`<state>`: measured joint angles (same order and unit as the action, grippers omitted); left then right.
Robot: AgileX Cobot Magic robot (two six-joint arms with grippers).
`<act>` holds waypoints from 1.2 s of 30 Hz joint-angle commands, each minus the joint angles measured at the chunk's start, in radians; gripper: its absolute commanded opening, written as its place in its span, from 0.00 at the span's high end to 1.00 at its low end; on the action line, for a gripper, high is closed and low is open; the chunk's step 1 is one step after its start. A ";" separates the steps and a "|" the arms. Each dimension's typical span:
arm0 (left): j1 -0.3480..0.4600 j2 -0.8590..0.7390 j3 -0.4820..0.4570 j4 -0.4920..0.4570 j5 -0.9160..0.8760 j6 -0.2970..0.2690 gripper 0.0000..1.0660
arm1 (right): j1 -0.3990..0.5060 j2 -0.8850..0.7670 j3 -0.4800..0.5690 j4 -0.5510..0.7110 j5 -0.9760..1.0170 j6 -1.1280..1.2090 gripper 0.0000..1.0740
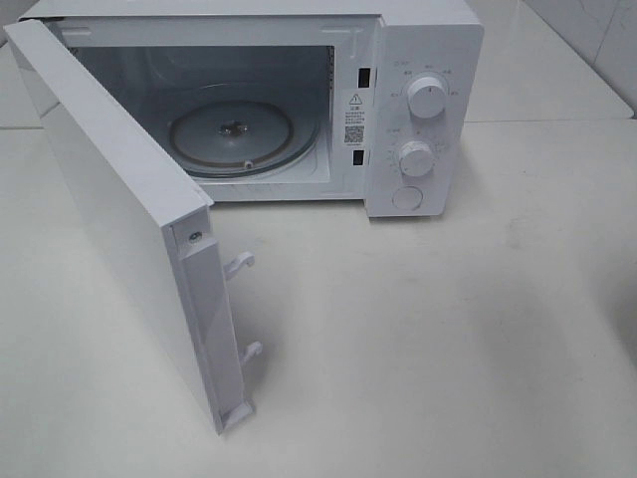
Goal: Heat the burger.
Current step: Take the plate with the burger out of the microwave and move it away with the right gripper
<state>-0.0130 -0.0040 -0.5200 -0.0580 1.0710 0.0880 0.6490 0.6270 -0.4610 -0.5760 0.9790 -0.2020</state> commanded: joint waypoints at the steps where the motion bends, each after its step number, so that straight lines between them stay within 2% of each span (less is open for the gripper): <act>1: 0.004 -0.018 0.003 0.001 -0.003 -0.001 0.06 | -0.006 0.023 -0.009 -0.099 0.013 0.088 1.00; 22: 0.004 -0.018 0.003 0.001 -0.003 -0.001 0.06 | -0.006 0.389 -0.010 -0.237 0.033 0.702 1.00; 36: 0.004 -0.018 0.003 0.001 -0.003 -0.001 0.06 | -0.006 0.545 -0.010 -0.273 0.029 0.973 0.99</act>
<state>-0.0130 -0.0040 -0.5200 -0.0580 1.0710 0.0880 0.6490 1.1560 -0.4610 -0.7810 0.9800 0.7380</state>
